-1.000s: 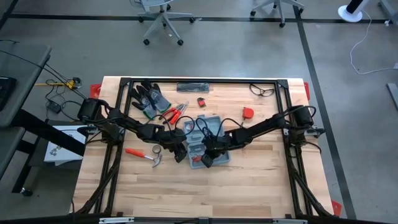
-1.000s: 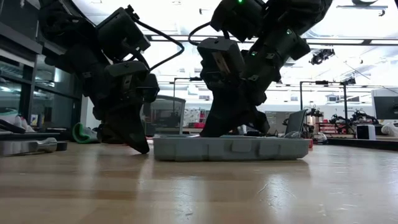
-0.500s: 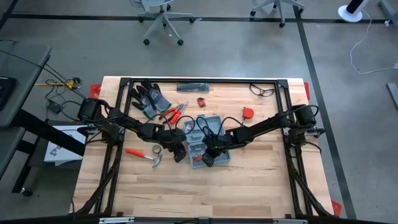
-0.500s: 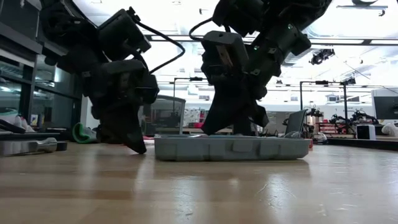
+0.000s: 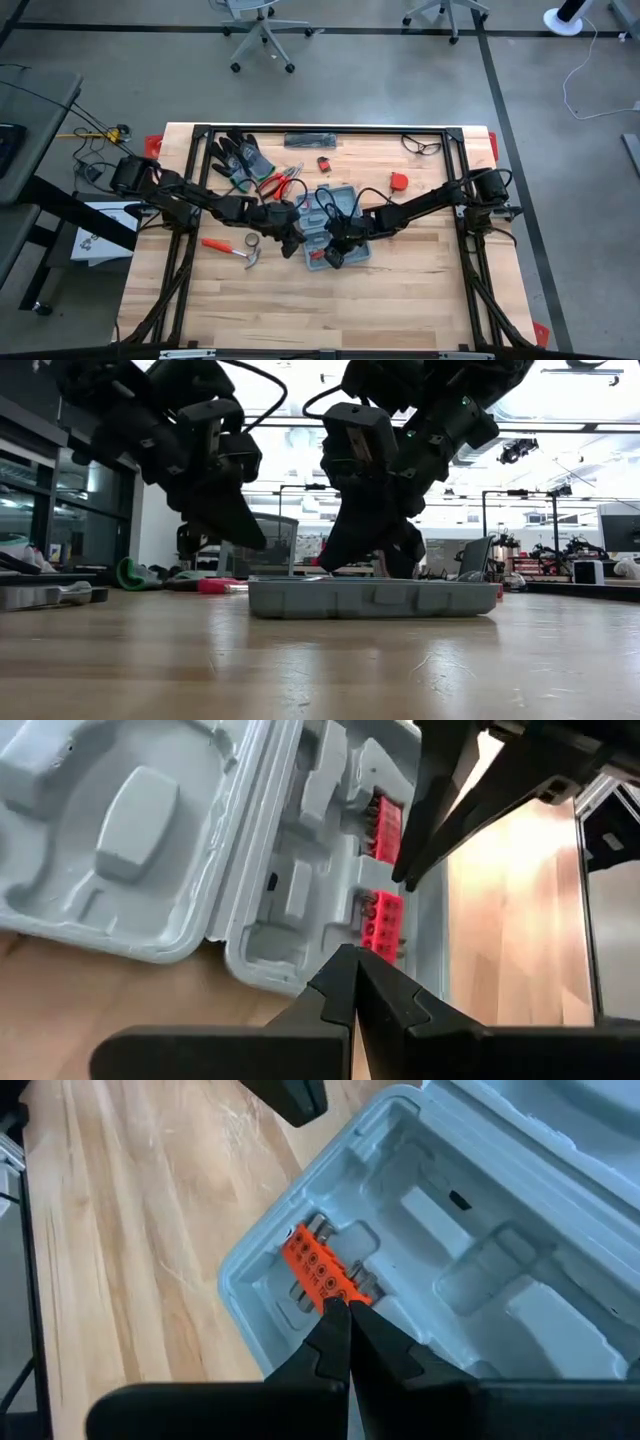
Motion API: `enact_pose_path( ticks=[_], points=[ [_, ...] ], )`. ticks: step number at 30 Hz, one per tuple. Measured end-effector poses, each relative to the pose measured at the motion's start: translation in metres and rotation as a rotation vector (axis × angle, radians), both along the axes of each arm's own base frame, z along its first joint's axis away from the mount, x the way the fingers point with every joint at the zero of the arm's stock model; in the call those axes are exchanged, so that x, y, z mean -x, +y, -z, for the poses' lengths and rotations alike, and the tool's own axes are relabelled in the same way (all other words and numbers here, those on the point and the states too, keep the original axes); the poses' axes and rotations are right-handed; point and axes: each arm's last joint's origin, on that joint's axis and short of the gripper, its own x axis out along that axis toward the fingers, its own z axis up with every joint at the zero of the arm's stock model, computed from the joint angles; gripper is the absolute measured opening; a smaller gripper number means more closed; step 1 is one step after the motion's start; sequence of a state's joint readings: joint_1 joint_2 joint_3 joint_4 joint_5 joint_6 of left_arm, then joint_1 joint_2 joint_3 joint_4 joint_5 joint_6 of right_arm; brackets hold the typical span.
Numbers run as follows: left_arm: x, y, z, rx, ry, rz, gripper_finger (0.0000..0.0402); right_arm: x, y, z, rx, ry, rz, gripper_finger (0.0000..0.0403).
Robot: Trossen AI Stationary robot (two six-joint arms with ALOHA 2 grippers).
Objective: Prefit tool cases
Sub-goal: Put the screwdriver bit set into the gray prefit tool case
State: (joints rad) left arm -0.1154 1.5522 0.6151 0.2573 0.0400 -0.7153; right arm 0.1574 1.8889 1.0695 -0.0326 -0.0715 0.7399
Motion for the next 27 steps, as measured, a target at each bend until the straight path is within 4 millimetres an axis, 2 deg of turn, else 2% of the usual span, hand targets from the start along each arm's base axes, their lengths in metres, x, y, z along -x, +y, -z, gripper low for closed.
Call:
enact_pose_path(
  ticks=[27],
  points=[
    [-0.0014,-0.0086,-0.0032,0.035,-0.034,0.003,0.0000,-0.0020,0.0002,-0.0017,0.016,-0.034,-0.016,0.0000]
  ],
)
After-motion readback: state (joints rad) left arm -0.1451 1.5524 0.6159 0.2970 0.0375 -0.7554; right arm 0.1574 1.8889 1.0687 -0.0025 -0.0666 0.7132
